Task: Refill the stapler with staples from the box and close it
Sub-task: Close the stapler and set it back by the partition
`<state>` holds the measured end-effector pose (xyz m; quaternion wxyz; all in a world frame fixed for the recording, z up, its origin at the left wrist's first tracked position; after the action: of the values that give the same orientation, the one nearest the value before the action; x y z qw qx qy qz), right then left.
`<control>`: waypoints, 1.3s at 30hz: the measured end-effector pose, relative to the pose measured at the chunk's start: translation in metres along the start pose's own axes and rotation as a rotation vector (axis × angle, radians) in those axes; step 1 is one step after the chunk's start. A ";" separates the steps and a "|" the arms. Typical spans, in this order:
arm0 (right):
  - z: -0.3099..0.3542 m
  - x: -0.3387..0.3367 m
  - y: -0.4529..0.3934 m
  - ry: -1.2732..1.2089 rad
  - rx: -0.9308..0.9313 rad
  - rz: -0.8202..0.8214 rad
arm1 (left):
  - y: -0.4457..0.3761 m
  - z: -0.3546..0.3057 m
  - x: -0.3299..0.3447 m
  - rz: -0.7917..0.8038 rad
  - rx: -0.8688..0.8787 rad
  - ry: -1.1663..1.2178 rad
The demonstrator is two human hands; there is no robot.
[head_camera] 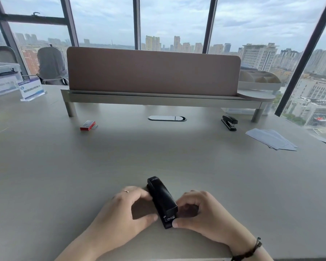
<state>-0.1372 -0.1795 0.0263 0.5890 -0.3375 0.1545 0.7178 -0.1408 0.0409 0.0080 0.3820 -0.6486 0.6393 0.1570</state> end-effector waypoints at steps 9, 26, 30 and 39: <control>0.000 0.006 0.003 0.073 -0.116 -0.058 | 0.001 -0.009 0.008 0.026 0.125 0.000; -0.114 -0.091 -0.117 0.271 0.145 -0.215 | -0.187 -0.061 0.122 0.157 0.174 -0.027; -0.155 -0.119 -0.163 0.282 0.196 -0.297 | -0.252 -0.074 0.161 0.125 0.174 -0.042; -0.238 -0.164 -0.248 0.278 0.336 -0.596 | -0.370 -0.091 0.245 0.032 0.104 -0.051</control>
<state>0.1833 -0.3844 0.0063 0.7928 -0.3604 0.2437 0.4268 0.2174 -0.2368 0.0069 0.4288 -0.6135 0.6468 0.1461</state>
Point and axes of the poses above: each hand's wrist, its own y-axis away from the middle knuckle, its own x-axis out of the palm, z = x × y, the point moved 4 cm from there along -y, towards the middle knuckle, and after that the axes turned 10 degrees about -z, right-handed, at the moved point
